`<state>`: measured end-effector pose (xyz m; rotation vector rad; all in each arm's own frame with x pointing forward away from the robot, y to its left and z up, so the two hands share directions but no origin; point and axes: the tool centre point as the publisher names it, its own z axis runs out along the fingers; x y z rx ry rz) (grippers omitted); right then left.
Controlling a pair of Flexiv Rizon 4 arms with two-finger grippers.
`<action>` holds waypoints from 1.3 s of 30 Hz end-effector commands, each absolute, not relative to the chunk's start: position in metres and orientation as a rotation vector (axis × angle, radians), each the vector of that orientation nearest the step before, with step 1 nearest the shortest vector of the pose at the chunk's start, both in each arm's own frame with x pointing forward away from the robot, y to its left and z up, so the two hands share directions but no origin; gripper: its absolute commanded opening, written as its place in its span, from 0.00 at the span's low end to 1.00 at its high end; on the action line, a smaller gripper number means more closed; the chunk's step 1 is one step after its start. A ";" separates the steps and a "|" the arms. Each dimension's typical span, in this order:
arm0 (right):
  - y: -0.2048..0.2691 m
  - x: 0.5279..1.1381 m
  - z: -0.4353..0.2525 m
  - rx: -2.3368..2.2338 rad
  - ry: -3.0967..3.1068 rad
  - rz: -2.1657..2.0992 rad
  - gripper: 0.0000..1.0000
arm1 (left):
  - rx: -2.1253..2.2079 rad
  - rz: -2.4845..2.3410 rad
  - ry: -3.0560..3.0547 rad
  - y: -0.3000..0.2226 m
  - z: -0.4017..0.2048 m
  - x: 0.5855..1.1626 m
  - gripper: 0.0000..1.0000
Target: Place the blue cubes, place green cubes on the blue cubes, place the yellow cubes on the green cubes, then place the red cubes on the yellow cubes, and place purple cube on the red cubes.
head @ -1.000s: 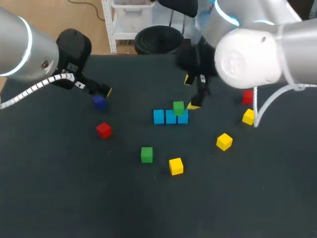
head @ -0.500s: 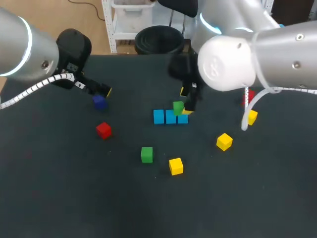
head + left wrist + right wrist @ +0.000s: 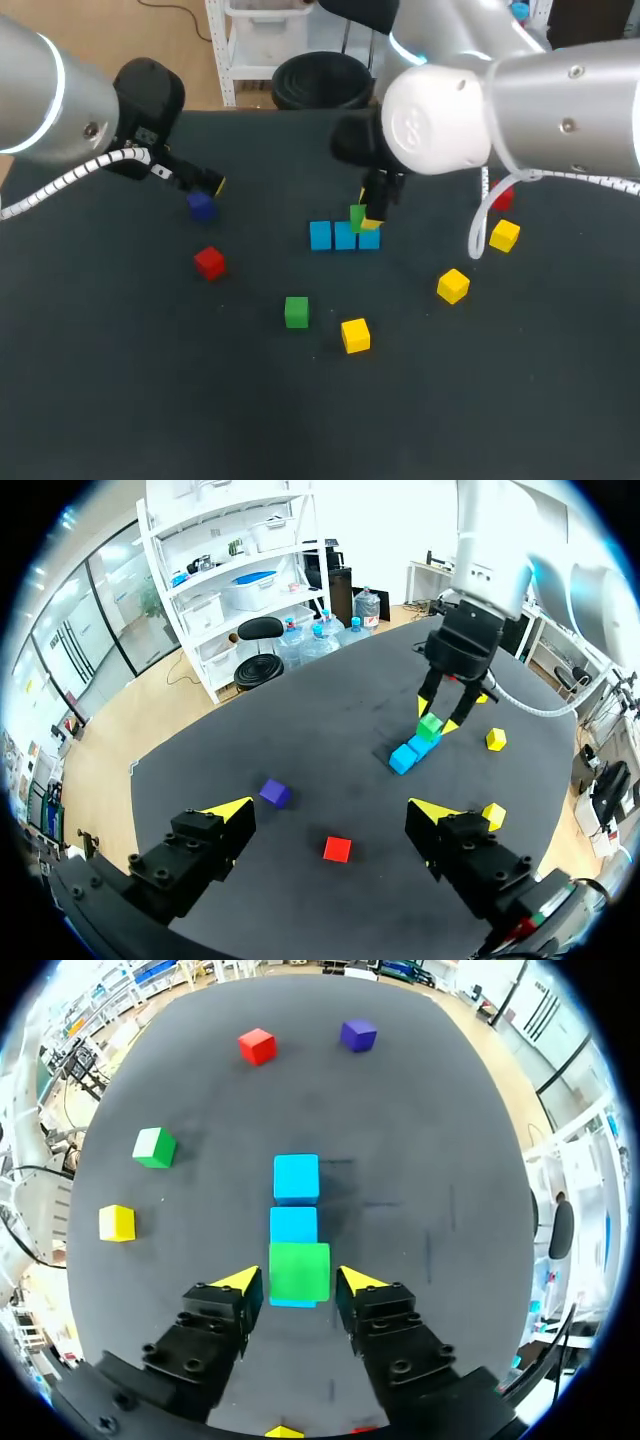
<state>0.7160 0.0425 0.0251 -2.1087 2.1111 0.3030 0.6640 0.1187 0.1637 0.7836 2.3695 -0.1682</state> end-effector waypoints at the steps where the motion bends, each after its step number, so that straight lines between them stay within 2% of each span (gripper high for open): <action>1: 0.042 0.715 0.026 -2.112 2.115 0.309 0.43 | 0.785 -0.172 2.368 0.119 0.163 0.664 1.00; 6: 0.041 0.712 0.025 -2.118 2.147 0.326 0.33 | 0.785 -0.172 2.368 0.119 0.163 0.664 1.00; 9: 0.040 0.711 0.024 -2.122 2.150 0.325 0.33 | 0.785 -0.172 2.368 0.119 0.163 0.664 1.00; 11: 0.040 0.710 0.024 -2.123 2.150 0.325 0.24 | 0.785 -0.172 2.368 0.119 0.163 0.664 1.00; 13: 0.041 0.710 0.024 -2.123 2.149 0.322 0.22 | 0.785 -0.172 2.368 0.119 0.163 0.664 1.00; 15: 0.041 0.710 0.025 -2.119 2.147 0.321 0.23 | 0.785 -0.172 2.368 0.119 0.163 0.664 1.00; 19: 0.042 0.709 0.026 -2.115 2.132 0.308 0.33 | 0.785 -0.172 2.368 0.119 0.163 0.664 1.00; 28: 0.043 0.709 0.027 -2.118 2.130 0.302 0.29 | 0.785 -0.172 2.368 0.119 0.163 0.664 1.00; 32: 0.044 0.707 0.024 -2.126 2.133 0.302 0.24 | 0.785 -0.172 2.368 0.119 0.163 0.664 1.00; 39: 0.043 0.707 0.023 -2.115 2.137 0.301 0.28 | 0.785 -0.172 2.368 0.119 0.163 0.664 1.00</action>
